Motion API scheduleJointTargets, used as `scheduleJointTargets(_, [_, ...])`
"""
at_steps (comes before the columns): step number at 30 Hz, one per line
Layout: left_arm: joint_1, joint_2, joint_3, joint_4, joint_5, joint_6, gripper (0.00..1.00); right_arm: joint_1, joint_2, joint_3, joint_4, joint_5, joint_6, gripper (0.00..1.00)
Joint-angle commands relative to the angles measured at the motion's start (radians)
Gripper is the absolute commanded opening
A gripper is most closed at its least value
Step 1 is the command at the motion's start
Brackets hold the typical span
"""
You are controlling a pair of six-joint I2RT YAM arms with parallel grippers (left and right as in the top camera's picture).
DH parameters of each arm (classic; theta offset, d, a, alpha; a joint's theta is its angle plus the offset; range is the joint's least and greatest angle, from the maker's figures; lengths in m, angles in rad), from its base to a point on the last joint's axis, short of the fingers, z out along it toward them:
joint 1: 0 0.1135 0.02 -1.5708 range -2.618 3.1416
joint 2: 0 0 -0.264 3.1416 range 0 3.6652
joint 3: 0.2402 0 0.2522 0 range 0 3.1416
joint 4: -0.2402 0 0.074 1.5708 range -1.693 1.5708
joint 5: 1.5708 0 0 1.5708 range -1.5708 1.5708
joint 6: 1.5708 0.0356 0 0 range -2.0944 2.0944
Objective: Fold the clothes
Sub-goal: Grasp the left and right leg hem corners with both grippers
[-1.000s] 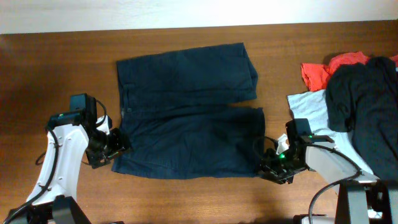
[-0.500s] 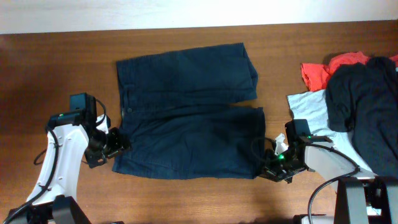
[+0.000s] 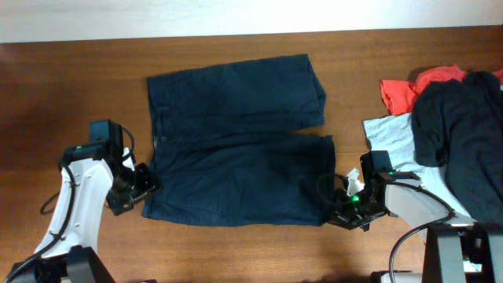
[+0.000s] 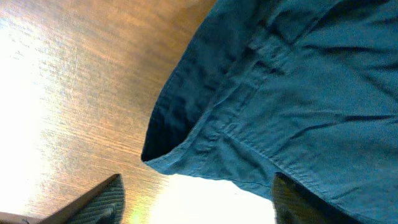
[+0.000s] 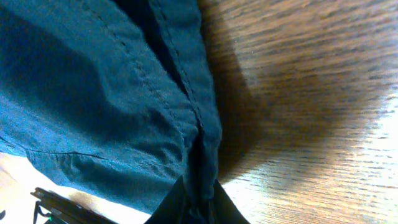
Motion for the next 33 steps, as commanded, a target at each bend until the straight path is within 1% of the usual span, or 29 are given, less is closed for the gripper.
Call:
scheduleJointTargets(1, [0.000, -0.010, -0.035, 0.016, -0.023, -0.049, 0.67, -0.001, 0.022, -0.019, 0.010, 0.051, -0.035, 0.13])
scheduleJointTargets(3, [0.000, -0.010, -0.062, 0.048, -0.023, -0.066, 0.60, -0.001, 0.022, -0.019, 0.009, 0.051, -0.035, 0.13])
scheduleJointTargets(6, [0.000, -0.010, -0.109, 0.084, -0.023, -0.119, 0.45, -0.001, 0.022, -0.019, 0.009, 0.050, -0.040, 0.13])
scheduleJointTargets(8, [0.000, -0.010, -0.138, 0.106, -0.023, -0.122, 0.41, -0.001, 0.022, -0.019, 0.009, 0.050, -0.042, 0.13])
scheduleJointTargets(12, [0.000, -0.010, -0.173, 0.145, -0.023, -0.122, 0.42, -0.001, 0.022, -0.019, 0.009, 0.051, -0.042, 0.13])
scheduleJointTargets(19, [0.000, -0.010, -0.174, 0.148, -0.024, -0.122, 0.39, -0.001, 0.022, -0.019, 0.009, 0.050, -0.042, 0.15])
scheduleJointTargets(22, [0.000, -0.010, -0.181, 0.147, -0.024, -0.122, 0.47, -0.001, 0.022, -0.019, 0.009, 0.050, -0.042, 0.15])
scheduleJointTargets(26, [0.000, -0.010, -0.215, 0.147, -0.024, -0.123, 0.49, -0.001, 0.022, -0.019, 0.009, 0.046, -0.042, 0.15])
scheduleJointTargets(27, [0.000, -0.010, -0.224, 0.149, -0.024, -0.126, 0.51, -0.001, 0.022, -0.019, 0.010, 0.046, -0.042, 0.15])
scheduleJointTargets(30, [0.000, -0.010, -0.239, 0.173, -0.024, -0.154, 0.53, -0.001, 0.022, -0.019, 0.010, 0.046, -0.042, 0.16])
scheduleJointTargets(33, [0.000, -0.010, -0.239, 0.216, -0.023, -0.196, 0.52, -0.001, 0.022, -0.019, 0.010, 0.046, -0.050, 0.16])
